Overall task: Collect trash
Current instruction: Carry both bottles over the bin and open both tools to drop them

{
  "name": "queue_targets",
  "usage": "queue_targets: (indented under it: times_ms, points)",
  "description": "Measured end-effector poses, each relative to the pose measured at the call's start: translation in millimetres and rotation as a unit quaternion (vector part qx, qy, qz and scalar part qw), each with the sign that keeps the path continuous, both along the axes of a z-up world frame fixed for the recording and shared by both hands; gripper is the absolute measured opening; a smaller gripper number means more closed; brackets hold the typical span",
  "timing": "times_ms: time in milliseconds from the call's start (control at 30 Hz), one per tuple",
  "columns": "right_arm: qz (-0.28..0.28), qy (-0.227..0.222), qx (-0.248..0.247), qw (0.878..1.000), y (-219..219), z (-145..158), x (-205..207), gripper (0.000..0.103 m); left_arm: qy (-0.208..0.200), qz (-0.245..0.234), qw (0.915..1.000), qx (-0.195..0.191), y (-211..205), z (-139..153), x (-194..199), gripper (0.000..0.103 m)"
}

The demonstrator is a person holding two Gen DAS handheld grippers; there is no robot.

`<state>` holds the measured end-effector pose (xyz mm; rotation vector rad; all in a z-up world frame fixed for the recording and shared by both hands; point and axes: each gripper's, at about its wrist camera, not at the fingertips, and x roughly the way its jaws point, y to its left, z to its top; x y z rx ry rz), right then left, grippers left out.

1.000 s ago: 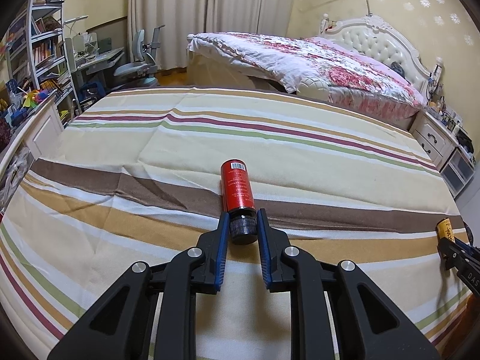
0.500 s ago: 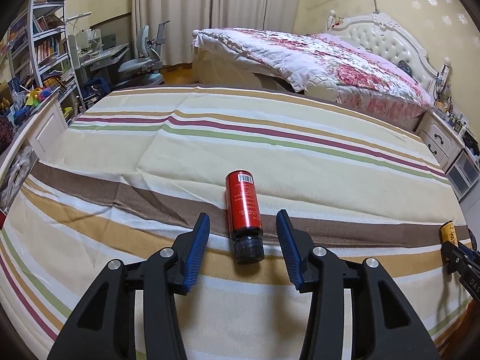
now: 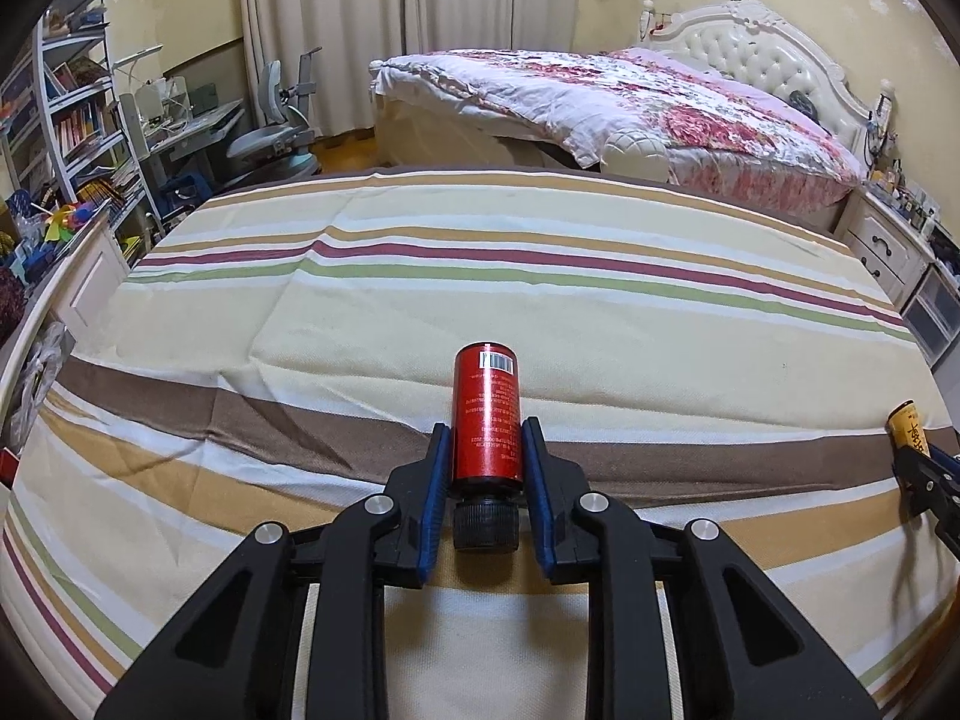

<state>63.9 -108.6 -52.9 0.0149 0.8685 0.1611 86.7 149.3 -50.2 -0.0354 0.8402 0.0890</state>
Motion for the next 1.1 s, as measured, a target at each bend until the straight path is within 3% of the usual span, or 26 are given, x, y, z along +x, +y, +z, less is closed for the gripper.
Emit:
queue_targets:
  times_ms: [300,567,767,1100]
  points:
    - [-0.017,-0.019,0.002,1.000,-19.4,11.1,-10.7,0.025,-0.027,-0.042,0.9988,-0.005,-47.0,18.1,-11.8,0.025]
    - [-0.079,-0.051,-0.004,0.996,-78.3,29.3,-17.2,0.025,-0.056,-0.108,0.9925,-0.013,-117.2,35.4,-10.3,0.025]
    - [-0.147,-0.068,-0.020,0.987,-138.4,36.7,-20.2,0.025,-0.070,-0.172,0.9824,-0.020,-181.2,43.0,-1.3,0.025]
    - [-0.235,-0.062,-0.034,0.969,-212.2,24.0,-17.2,0.025,-0.084,-0.273,0.9578,-0.029,-290.7,42.8,9.5,0.025]
